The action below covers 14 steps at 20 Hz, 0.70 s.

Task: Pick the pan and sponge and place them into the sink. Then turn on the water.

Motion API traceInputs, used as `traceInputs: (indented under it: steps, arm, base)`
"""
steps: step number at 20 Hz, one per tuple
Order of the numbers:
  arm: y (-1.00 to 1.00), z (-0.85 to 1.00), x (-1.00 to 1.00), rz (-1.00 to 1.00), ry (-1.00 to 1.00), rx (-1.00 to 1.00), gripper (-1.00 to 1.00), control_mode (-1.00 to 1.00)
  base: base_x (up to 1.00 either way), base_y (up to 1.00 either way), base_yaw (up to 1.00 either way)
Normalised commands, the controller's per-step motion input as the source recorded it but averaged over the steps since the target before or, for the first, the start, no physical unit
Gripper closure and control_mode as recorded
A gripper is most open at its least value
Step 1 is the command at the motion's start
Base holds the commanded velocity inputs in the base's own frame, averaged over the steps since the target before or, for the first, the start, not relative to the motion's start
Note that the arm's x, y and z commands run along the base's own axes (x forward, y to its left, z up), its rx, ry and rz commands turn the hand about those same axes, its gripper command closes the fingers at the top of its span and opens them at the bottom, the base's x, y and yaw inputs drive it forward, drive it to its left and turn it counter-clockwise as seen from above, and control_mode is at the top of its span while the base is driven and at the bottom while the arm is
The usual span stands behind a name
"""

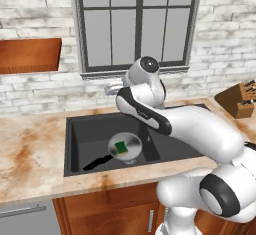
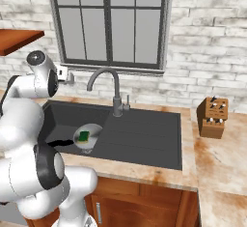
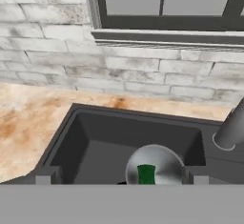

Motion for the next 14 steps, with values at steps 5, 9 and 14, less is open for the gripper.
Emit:
traceInputs:
  steps: [5, 9, 14]
  arm:
    - [-0.64, 0.0, -0.35, 0.05, -0.07, -0.13, -1.0, -1.0]
    - [-0.52, 0.01, -0.39, 0.0, -0.1, -0.08, -1.0, -1.0]
    - [-0.5, 0.03, -0.38, 0.0, -0.1, -0.01, -1.0, -1.0]
  base:
    - [0.0, 0.0, 0.0]
    - [0.0, 0.0, 0.0]
    - [0.0, 0.0, 0.0]
